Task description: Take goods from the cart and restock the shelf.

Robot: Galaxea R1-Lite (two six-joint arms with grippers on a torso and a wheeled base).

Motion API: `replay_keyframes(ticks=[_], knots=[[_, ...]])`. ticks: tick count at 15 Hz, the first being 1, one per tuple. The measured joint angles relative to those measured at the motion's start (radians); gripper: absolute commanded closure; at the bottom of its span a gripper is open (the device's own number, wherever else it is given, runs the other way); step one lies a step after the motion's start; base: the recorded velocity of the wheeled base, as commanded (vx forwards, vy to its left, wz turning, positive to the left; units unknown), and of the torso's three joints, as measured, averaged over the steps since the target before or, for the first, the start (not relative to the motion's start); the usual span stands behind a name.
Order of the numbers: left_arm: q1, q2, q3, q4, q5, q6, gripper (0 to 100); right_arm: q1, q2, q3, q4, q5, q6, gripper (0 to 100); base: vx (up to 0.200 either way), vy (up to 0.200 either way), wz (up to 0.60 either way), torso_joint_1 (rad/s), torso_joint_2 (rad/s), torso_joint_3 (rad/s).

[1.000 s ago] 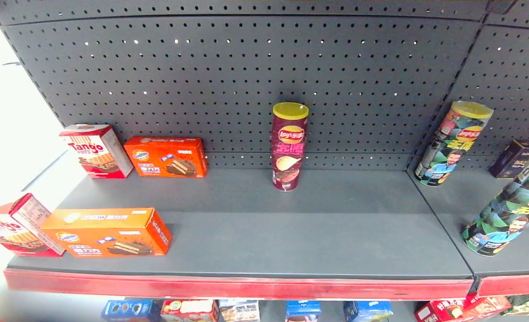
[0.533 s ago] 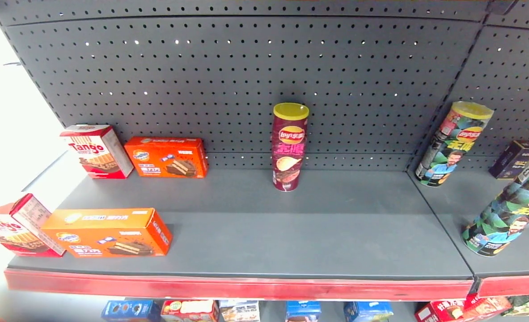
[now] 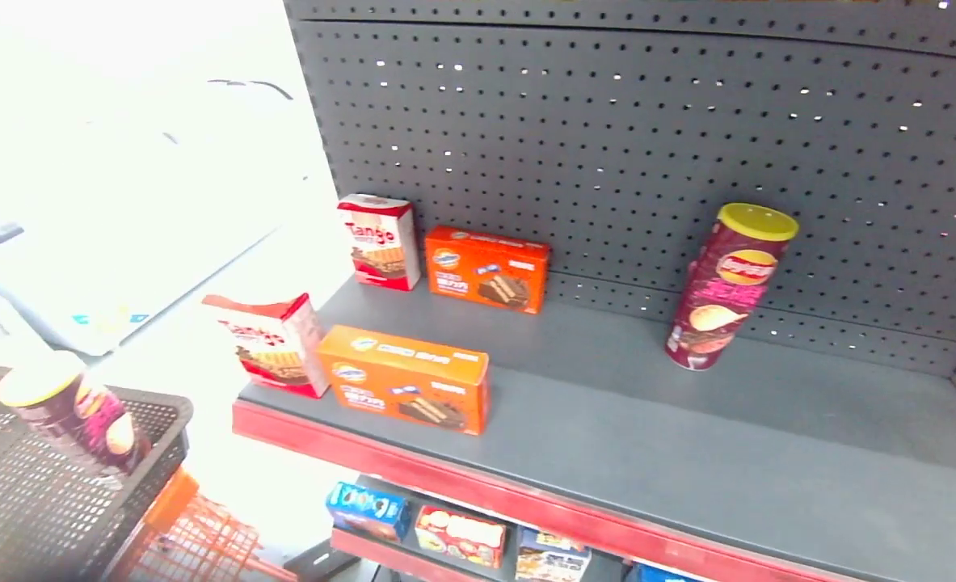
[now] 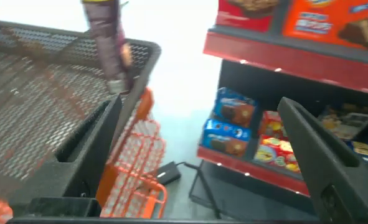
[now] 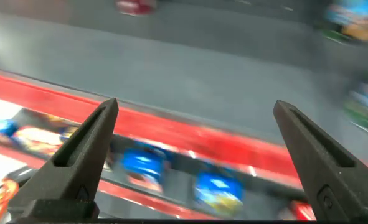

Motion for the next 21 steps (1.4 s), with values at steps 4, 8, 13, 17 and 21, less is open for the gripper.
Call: replay_keyframes(ticks=[4, 8, 13, 17, 21], knots=[[0.0, 0.0, 0.0, 0.0, 0.0, 0.0, 0, 0.001, 0.0, 0.0, 0.0, -0.001, 0.004, 0, 0.0, 0.0, 0.15, 0.002, 0.0, -0.002], [-0.001, 0.0, 0.0, 0.0, -0.005, 0.002, 0, 0.001, 0.0, 0.0, 0.0, -0.002, 0.004, 0, 0.0, 0.0, 0.0, 0.0, 0.0, 0.0], [0.001, 0.0, -0.009, 0.006, -0.004, 0.019, 0, 0.001, 0.0, 0.0, 0.0, -0.002, 0.004, 0, 0.0, 0.0, 0.0, 0.0, 0.0, 0.0], [0.004, 0.12, -0.19, 0.08, 0.004, 0.072, 0, 0.001, 0.0, 0.0, 0.0, -0.002, 0.004, 0, 0.0, 0.0, 0.0, 0.0, 0.0, 0.0], [0.017, 0.433, -0.307, 0.06, 0.015, 0.022, 0, 0.002, 0.0, 0.0, 0.0, -0.002, 0.004, 0, 0.0, 0.0, 0.0, 0.0, 0.0, 0.0]])
